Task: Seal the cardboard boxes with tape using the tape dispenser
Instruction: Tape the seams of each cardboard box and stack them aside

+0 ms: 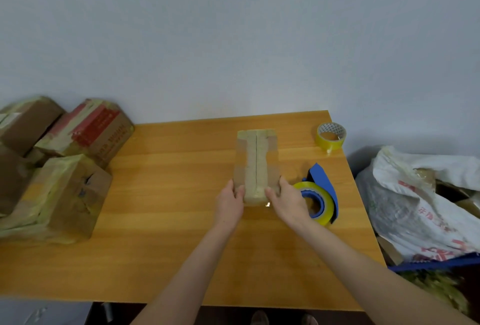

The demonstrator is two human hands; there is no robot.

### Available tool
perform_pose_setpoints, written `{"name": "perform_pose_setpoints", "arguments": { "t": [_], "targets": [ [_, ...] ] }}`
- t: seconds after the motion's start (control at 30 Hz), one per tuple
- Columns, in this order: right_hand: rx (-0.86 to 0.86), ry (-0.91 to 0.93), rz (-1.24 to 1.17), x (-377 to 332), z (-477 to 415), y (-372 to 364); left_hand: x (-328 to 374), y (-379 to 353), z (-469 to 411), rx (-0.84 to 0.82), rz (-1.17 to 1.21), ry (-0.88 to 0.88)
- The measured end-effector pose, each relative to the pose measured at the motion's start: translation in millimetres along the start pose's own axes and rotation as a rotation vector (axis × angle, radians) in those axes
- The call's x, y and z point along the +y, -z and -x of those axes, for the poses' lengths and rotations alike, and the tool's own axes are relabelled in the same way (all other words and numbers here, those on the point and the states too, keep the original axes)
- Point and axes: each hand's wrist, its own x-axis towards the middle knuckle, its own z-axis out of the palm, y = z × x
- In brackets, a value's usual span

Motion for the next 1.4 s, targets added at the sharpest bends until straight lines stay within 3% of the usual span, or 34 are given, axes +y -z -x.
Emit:
{"name": "perform_pose_setpoints", "arguments": {
  "t": [0.17,0.3,0.63,0.73,0.9,1.0,1.13,1.23,1.4],
  "targets": [
    [-0.027,0.070,-0.154,11.4,2.7,3.4,-14.5,15.2,10.9,-0.040,0.185,-0.017],
    [0.069,0.084,-0.180,31.7,1.3,14.3,-26.1,30.5,22.5,0.130,0.137,-0.074],
    [0.100,0.120,-0.341,33.8,1.3,-1.9,-18.5,24.9,24.7,0.057,0.271,-0.050],
    [0.125,0.169,-0.241,35.1,1.1,-3.1,-20.1,23.0,23.5,0.069,0.171,-0.086],
    [0.111,0.184,0.214,33.9,-1.0,6.5,-16.8,22.3,23.8,0.077,-0.190,-0.177],
    [0.116,0.226,0.337,22.3,-5.7,14.7,-12.3,20.8,15.2,0.057,-0.290,-0.214],
    [0.098,0.245,0.319,12.7,-11.8,10.2,-7.2,13.7,3.8,-0.074,-0.199,-0.194],
    [0.103,0.314,0.307,17.3,-15.4,8.3,-8.8,12.7,2.4,-0.079,-0.196,-0.210],
    [-0.024,0.359,0.112,41.9,-24.3,12.4,-19.4,18.2,3.5,-0.130,-0.088,-0.248]
  ]
}}
